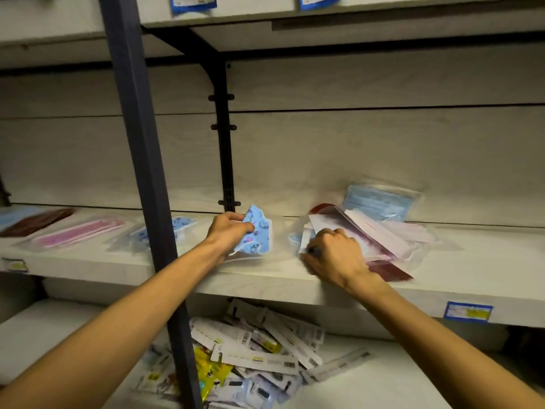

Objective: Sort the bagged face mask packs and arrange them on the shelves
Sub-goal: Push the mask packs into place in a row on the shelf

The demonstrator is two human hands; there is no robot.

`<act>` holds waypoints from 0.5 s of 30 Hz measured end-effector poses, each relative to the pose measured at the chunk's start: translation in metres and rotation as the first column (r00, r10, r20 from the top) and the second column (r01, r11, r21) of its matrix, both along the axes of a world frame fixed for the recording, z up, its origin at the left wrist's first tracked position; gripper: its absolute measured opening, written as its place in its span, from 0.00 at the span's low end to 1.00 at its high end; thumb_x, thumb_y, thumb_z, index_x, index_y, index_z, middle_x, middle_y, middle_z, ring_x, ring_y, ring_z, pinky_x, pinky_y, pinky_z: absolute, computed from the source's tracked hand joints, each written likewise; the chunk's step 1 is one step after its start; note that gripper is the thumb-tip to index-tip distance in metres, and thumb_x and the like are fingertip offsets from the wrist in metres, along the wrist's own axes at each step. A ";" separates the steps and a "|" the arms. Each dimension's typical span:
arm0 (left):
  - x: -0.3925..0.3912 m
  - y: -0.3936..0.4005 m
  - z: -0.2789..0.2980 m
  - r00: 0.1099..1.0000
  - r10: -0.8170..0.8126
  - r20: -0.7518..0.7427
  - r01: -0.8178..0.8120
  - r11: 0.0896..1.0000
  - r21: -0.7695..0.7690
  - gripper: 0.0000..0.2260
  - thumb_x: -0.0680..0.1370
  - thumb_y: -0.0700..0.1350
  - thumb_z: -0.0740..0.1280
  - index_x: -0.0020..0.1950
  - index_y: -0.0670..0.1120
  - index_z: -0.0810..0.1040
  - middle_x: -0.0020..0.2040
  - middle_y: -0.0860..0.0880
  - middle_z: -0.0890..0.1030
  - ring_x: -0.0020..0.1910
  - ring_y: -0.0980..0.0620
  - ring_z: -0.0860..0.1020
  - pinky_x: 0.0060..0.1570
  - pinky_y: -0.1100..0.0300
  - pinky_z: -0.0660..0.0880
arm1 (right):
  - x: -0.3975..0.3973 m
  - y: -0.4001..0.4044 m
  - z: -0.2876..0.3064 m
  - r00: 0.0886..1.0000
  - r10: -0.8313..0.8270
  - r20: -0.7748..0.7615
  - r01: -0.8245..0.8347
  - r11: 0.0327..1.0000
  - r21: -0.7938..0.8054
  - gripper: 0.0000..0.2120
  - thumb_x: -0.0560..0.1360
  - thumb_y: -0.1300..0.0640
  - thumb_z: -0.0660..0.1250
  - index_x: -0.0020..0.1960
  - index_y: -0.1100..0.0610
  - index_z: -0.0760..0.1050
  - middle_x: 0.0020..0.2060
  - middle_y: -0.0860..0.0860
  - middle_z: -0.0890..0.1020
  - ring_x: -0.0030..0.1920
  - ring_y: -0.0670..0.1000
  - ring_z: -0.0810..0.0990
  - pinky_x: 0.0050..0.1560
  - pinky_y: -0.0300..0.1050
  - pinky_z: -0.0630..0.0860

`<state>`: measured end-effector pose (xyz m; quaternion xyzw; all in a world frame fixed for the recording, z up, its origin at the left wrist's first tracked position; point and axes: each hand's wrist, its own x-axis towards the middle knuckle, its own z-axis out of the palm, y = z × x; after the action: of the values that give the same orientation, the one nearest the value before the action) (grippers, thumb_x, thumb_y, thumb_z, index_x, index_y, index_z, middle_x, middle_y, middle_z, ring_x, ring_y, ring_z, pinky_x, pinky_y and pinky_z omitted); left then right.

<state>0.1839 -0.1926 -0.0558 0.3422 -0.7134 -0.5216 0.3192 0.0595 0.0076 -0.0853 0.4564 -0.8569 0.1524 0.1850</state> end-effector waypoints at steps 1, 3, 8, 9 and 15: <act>0.003 0.005 0.000 1.000 -0.019 0.013 0.019 1.000 0.012 0.14 0.74 0.37 0.74 0.57 0.45 0.77 0.49 0.45 0.84 0.40 0.49 0.85 0.36 0.61 0.81 | 0.000 0.000 0.000 1.000 -0.002 -0.002 0.002 1.000 -0.013 0.14 0.79 0.44 0.64 0.54 0.50 0.84 0.56 0.51 0.80 0.57 0.55 0.74 0.51 0.48 0.70; 0.007 0.012 0.000 0.998 -0.053 0.014 0.053 0.998 0.030 0.14 0.75 0.37 0.73 0.58 0.45 0.75 0.51 0.43 0.84 0.40 0.49 0.84 0.33 0.61 0.80 | 0.000 0.002 0.000 1.000 0.002 0.005 -0.002 0.998 -0.065 0.13 0.80 0.47 0.64 0.52 0.51 0.84 0.59 0.51 0.80 0.61 0.56 0.73 0.52 0.48 0.67; 0.021 0.018 0.006 0.995 -0.098 0.004 0.098 0.991 0.092 0.14 0.75 0.38 0.73 0.59 0.44 0.75 0.49 0.44 0.84 0.37 0.53 0.84 0.25 0.65 0.76 | 0.003 0.005 0.020 0.964 0.185 0.192 -0.048 0.828 -0.558 0.16 0.80 0.44 0.65 0.54 0.53 0.86 0.58 0.50 0.82 0.59 0.53 0.78 0.59 0.55 0.76; 0.025 0.017 0.007 0.993 -0.116 -0.002 0.116 0.988 0.106 0.13 0.76 0.38 0.73 0.58 0.44 0.77 0.48 0.44 0.85 0.36 0.53 0.84 0.25 0.64 0.77 | 0.007 0.004 0.025 0.956 0.217 0.197 -0.040 0.761 -0.647 0.15 0.79 0.44 0.66 0.53 0.52 0.86 0.54 0.48 0.83 0.56 0.51 0.79 0.56 0.55 0.77; 0.047 0.008 0.006 0.985 -0.159 -0.060 0.166 0.978 0.123 0.11 0.77 0.39 0.71 0.58 0.37 0.81 0.50 0.41 0.86 0.45 0.46 0.86 0.44 0.54 0.83 | 0.036 -0.005 0.034 0.960 0.219 0.173 -0.003 0.630 -0.777 0.13 0.82 0.45 0.60 0.47 0.50 0.78 0.38 0.46 0.81 0.39 0.48 0.79 0.43 0.59 0.79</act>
<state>0.2307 -0.1847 -0.0499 0.2892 -0.6959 -0.5989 0.2708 0.0952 0.0031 -0.0509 0.3630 -0.6962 0.5702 0.2417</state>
